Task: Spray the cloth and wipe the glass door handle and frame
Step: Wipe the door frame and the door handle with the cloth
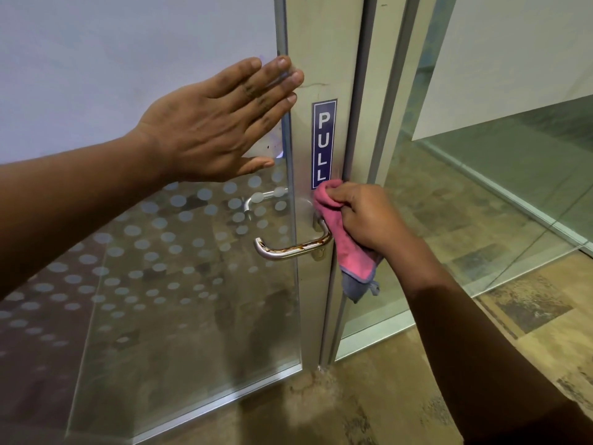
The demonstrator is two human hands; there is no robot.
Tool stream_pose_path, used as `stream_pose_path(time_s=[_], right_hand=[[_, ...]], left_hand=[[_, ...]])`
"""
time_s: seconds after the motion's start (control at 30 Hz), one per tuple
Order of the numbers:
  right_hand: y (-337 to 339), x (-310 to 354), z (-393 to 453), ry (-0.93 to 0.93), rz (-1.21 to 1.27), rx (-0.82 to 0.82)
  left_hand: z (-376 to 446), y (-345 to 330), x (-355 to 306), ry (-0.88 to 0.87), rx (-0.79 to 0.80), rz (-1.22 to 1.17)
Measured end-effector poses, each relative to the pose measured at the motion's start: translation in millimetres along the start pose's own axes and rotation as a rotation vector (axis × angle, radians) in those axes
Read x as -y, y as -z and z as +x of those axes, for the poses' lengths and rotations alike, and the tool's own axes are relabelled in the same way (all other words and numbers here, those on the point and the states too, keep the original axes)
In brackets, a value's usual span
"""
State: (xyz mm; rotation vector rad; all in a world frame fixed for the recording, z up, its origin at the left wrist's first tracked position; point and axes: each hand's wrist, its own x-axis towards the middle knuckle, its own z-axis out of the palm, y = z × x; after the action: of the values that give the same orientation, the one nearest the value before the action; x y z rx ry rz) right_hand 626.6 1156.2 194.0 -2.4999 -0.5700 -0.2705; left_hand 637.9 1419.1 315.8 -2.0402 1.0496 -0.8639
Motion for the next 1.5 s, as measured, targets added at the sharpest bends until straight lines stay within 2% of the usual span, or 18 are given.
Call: stream_pose_path(time_s=[0.17, 0.47, 0.7, 0.87, 1.03, 1.17, 1.4, 1.5], right_hand=[[-1.6, 18.8, 3.3, 0.079, -0.05, 0.049], [8.3, 1.2, 8.6, -0.003, -0.164, 0.013], [1.7, -9.0, 4.6, -0.03, -0.133, 0.047], [-3.0, -13.7, -1.8, -0.01, -0.041, -0.013], [-5.3, -21.6, -9.5, -0.032, 0.015, 0.065], [-6.0, -27.4, -15.7, -0.025, 0.105, 0.007], [-23.6, -32.9, -15.9, -0.076, 0.229, 0.031], [-20.4, -30.7, -11.5, -0.127, 0.263, 0.096]], left_hand=[[1.5, 3.6, 0.2, -0.01, -0.011, -0.046], [0.2, 3.5, -0.8, 0.011, 0.022, 0.012], [0.0, 2.3, -1.4, 0.004, -0.009, 0.011], [0.9, 2.4, -0.9, 0.006, 0.004, 0.012], [0.7, 1.3, -0.9, 0.004, -0.02, 0.01], [-0.3, 1.0, -0.4, 0.006, -0.02, 0.011], [-0.1, 0.6, 0.3, -0.003, 0.007, 0.005], [0.5, 2.2, 0.4, 0.002, 0.013, -0.009]])
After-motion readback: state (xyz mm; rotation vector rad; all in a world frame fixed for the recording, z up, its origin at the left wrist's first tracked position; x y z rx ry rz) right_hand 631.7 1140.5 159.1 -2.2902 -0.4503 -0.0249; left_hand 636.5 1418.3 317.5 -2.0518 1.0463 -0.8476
